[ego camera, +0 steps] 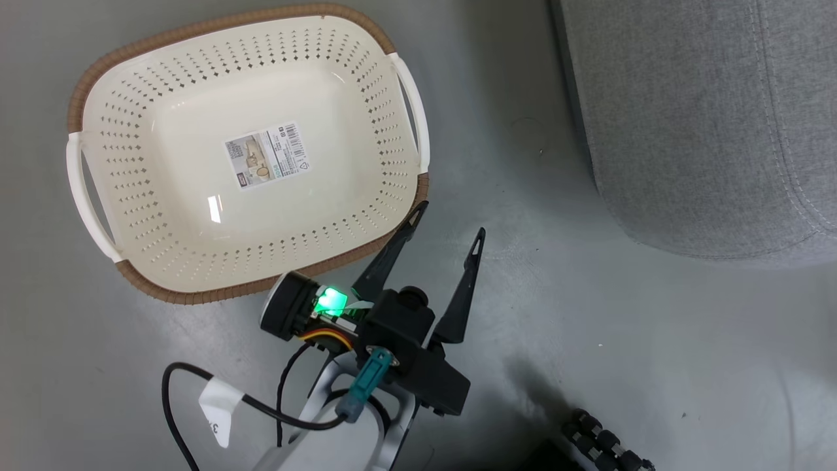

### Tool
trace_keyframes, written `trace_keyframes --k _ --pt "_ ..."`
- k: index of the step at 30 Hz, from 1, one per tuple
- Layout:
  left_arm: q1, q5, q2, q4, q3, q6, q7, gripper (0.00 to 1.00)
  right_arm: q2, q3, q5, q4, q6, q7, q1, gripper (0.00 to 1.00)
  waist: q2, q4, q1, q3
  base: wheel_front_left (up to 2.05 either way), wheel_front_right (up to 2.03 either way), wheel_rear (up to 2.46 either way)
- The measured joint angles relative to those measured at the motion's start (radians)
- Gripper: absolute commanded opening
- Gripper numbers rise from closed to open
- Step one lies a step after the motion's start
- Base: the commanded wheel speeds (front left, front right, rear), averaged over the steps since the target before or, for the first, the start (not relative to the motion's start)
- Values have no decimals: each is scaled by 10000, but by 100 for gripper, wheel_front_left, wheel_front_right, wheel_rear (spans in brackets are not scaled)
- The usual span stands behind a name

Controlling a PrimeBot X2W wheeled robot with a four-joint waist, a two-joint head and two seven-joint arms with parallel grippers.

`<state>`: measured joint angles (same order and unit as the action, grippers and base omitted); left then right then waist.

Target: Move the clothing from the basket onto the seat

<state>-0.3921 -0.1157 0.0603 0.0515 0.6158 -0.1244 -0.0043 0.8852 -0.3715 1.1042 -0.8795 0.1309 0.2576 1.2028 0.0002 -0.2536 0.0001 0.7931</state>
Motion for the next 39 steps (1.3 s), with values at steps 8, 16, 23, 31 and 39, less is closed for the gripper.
trace_keyframes --k 8,16,23,31,39 --pt "2 -104 -4 351 -422 0 -552 100 -25 -247 -171 368 0 0 -264 100 -1 -213 -1 -403 0 0 0" --pt "136 -692 -10 842 -769 0 -1214 100 -25 -426 -491 817 0 -2 -1541 100 -2 -423 -1 -1197 0 0 0" --pt "321 -1384 -12 1239 -888 0 -1845 100 -19 -719 -1080 1659 0 -10 -2840 100 -3 -497 -3 -2111 0 0 0" --pt "541 -2263 -21 1802 -894 0 -2215 100 -546 -951 -1741 3104 0 -10 -4588 100 -3 -284 -3 -3358 0 0 0" --pt "539 -2725 -61 2266 -825 0 -2397 100 -1095 -976 -2249 3902 0 -12 -6090 100 -3 261 -3 -4427 0 0 0"
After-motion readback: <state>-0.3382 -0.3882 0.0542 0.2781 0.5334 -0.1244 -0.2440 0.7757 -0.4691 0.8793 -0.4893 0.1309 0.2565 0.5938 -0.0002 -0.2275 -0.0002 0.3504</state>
